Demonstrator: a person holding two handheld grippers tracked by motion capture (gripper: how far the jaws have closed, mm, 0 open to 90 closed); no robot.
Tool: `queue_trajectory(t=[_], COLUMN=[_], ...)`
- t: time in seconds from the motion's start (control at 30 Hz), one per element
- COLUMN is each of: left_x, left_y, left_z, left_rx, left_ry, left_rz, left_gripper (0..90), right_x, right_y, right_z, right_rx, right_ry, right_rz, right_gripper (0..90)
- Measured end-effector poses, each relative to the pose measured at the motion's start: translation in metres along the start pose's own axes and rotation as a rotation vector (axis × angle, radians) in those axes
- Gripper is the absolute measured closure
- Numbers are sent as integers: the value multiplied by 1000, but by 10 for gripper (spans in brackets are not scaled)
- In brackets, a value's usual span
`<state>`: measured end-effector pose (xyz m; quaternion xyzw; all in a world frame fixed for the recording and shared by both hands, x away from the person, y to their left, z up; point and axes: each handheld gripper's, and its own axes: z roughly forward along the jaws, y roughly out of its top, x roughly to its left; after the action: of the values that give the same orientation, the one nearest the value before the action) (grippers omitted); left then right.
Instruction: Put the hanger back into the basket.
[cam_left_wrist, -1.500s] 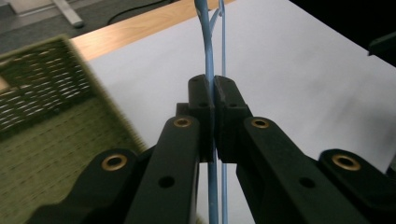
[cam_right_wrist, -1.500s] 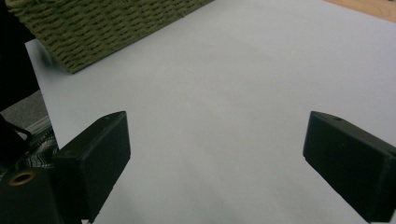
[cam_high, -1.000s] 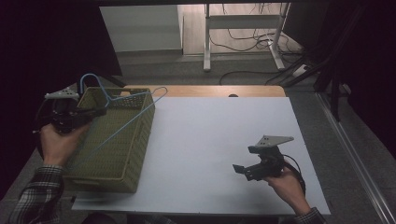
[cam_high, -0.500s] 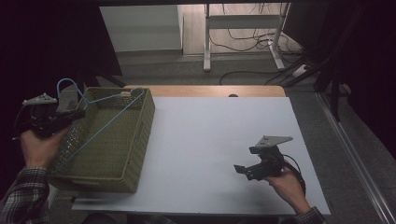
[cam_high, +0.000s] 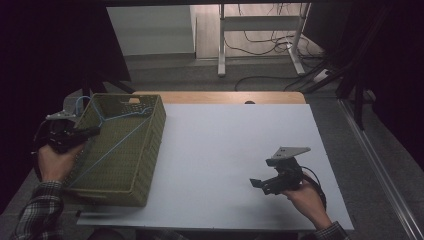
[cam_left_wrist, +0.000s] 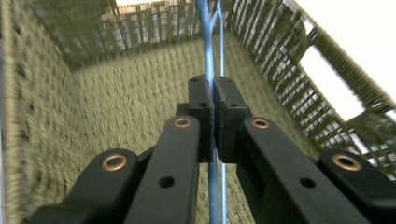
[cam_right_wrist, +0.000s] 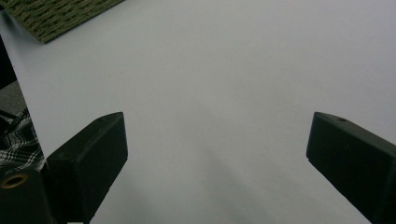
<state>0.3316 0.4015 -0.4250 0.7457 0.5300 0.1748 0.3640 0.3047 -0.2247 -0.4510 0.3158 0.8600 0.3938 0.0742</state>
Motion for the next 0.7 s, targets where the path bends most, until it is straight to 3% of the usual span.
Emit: queue_trajectory(t=[0.03,0.2,0.33,0.43,0.47,0.57,0.63,0.67,0.7], left_x=[0,3,3,1,1,-6,-13,-18,-29], left_y=[-1,-5,-8,-8,-8,-7,-7,-7,-8], left_z=[7,18,26,23,19,8,1,-3,-8], left_rx=[33,69,165,147,132,85,50,29,-1], left_ry=[6,11,34,63,61,61,22,-7,-62], left_rz=[6,-8,4,5,-10,-13,-5,0,11], left_gripper=[874,873,857,721,721,524,418,418,372], right_x=[0,0,-1,0,0,1,2,2,4], right_y=[0,-1,-3,-4,-4,-5,-5,-5,-5], right_z=[0,2,4,4,4,1,-1,-1,-3], right_rx=[1,8,20,22,22,17,17,17,13], right_ry=[0,2,-1,-5,-6,-12,-17,-17,-14], right_rz=[-2,-1,0,-4,-3,-2,-4,-4,-5], right_gripper=[52,52,52,52,52,51,48,48,43])
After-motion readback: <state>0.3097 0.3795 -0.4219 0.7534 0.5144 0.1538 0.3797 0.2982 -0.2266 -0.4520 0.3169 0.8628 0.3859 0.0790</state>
